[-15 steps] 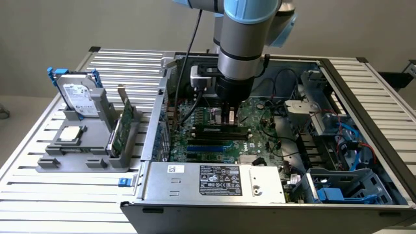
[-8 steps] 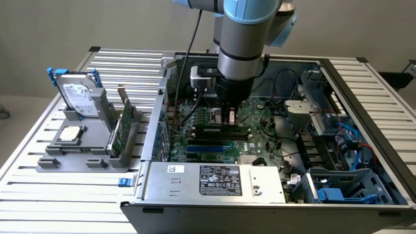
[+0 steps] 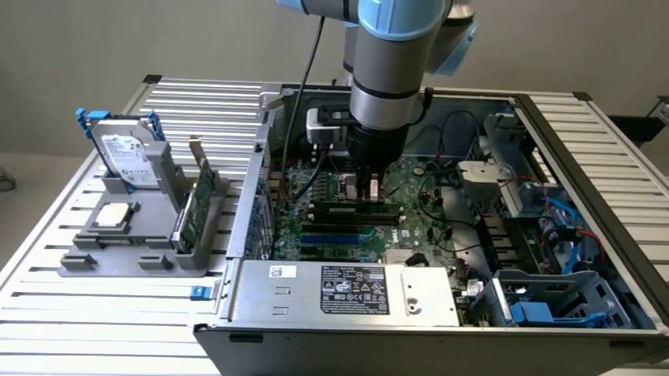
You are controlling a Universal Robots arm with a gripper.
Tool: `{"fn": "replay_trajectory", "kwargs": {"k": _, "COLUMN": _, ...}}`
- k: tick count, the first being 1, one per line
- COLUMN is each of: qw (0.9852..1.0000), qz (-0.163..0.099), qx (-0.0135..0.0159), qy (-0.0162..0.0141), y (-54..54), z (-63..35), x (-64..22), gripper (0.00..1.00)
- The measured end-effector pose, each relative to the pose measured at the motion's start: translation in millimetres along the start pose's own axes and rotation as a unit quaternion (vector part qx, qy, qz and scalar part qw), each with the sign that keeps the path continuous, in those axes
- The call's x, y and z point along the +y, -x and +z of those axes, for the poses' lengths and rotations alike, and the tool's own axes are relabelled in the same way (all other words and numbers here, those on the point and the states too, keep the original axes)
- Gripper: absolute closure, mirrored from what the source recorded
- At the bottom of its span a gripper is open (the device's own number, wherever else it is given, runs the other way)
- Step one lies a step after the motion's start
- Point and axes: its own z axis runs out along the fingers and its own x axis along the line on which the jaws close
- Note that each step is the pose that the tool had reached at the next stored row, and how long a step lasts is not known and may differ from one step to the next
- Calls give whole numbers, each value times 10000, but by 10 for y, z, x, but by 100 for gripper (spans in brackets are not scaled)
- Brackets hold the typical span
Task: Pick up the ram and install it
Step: 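Insert the ram into the slot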
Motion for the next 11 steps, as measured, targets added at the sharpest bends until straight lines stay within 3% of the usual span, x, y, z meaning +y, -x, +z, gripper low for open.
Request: {"fn": "replay_trajectory", "kwargs": {"k": 11, "qw": 10000, "qz": 23, "qx": 2, "qy": -12, "y": -2, "z": 35, "x": 6, "gripper": 87}}
